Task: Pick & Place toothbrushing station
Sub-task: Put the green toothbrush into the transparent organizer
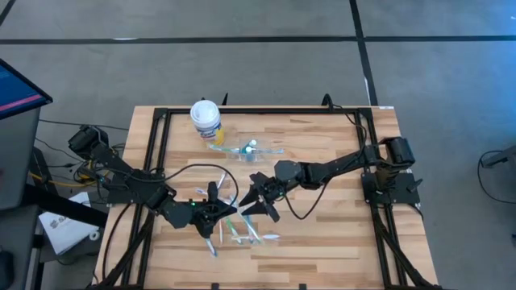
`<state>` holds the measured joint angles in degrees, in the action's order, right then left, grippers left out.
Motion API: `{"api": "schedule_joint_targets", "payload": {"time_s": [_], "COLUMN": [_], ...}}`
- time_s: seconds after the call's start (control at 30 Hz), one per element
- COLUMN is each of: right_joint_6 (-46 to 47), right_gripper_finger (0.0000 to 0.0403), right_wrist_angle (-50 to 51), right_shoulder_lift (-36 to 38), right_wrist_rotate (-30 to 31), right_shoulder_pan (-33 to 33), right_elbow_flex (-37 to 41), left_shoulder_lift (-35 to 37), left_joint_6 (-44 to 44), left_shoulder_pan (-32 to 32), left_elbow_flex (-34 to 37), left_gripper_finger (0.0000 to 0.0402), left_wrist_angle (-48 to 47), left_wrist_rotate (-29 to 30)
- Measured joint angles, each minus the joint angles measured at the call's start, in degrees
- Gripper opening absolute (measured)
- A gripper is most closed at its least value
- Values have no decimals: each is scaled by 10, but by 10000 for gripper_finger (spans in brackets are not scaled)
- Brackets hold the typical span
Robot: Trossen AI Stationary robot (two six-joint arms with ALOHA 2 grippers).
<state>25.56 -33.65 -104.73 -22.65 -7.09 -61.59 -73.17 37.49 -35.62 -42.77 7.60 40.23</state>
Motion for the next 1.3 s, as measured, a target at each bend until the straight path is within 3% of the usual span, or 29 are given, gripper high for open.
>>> {"api": "schedule_joint_targets", "payload": {"time_s": [0.17, 0.4, 1.0, 1.3], "right_joint_6": [15, 50, 13, 5], "right_gripper_finger": [170, 170, 96, 13], "right_wrist_angle": [-4, 5, 51, 51], "right_shoulder_lift": [-54, -106, -104, -104], "right_wrist_rotate": [-19, -133, -134, -134], "right_shoulder_pan": [0, 13, 19, 19], "right_elbow_flex": [-42, -111, -118, -118], "left_shoulder_lift": [0, 0, 0, 0], "left_joint_6": [0, -2, -4, -7], "left_shoulder_pan": [1, 1, 1, 1], "left_elbow_flex": [0, 1, 6, 6], "left_gripper_finger": [0, 0, 0, 0], "left_wrist_angle": [1, -1, -5, -3], "left_wrist_rotate": [-1, 0, 0, 0]}}
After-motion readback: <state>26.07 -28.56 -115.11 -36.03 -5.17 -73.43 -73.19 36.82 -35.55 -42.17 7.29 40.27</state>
